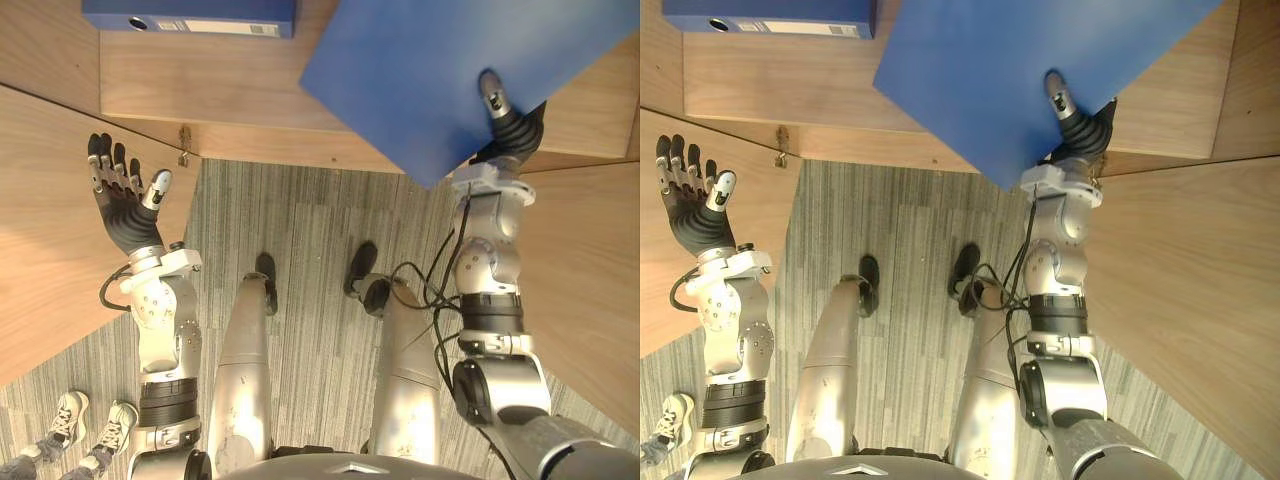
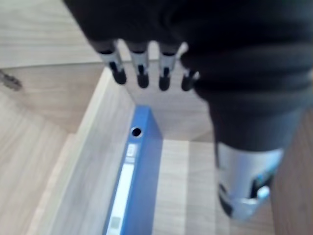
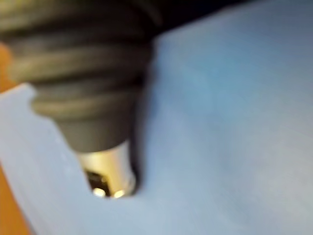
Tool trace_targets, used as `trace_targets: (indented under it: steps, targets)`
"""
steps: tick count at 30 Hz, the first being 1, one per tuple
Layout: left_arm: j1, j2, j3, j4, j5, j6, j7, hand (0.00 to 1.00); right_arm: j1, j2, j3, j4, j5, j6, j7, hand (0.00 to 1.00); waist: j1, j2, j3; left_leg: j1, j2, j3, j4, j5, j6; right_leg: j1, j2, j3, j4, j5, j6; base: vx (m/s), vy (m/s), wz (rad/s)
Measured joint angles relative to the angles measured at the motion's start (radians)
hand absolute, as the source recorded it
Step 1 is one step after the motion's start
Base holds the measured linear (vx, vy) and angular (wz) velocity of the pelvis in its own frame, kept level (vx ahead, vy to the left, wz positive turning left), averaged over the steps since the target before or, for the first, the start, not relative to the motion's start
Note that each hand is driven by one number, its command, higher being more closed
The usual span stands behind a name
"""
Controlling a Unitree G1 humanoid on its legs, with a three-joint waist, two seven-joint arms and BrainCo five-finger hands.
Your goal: Walk over to the cabinet, pick up the folder, carry it to the office cabinet, place the folder inside the office cabinet, then close the office cabinet door
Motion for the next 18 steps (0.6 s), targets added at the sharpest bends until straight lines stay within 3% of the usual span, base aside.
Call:
trace_targets:
  steps: [6,12,18]
  targets:
    - [-0.002,0.000,-0.012,0.000,-0.009,0.000,0.031,0.00,-0.108,0.001,-0.067,0.077,0.137,-0.029,-0.091,1.00,0.008,0.000,0.000,-0.026,0.000,-0.010,-0.030,0.028,-0.004,-0.018,0.001,-0.019,-0.027,0.016,-0.012,-0.03,-0.009,0.05]
    - [0.004,-0.003,-0.050,0.000,-0.008,-0.001,0.067,0.00,-0.202,0.001,-0.068,0.097,0.173,-0.065,-0.166,1.00,0.006,0.000,0.000,-0.041,0.000,-0.023,-0.068,0.055,-0.008,-0.029,0.004,-0.033,-0.057,0.032,-0.018,-0.02,-0.004,0.03]
    - [0.006,-0.008,-0.078,0.000,-0.007,0.000,0.073,0.00,-0.282,0.001,-0.039,0.154,0.209,-0.064,-0.199,1.00,0.008,0.000,0.000,-0.041,0.002,-0.025,-0.095,0.075,-0.012,-0.029,0.010,-0.039,-0.081,0.046,-0.022,-0.01,0.000,0.01]
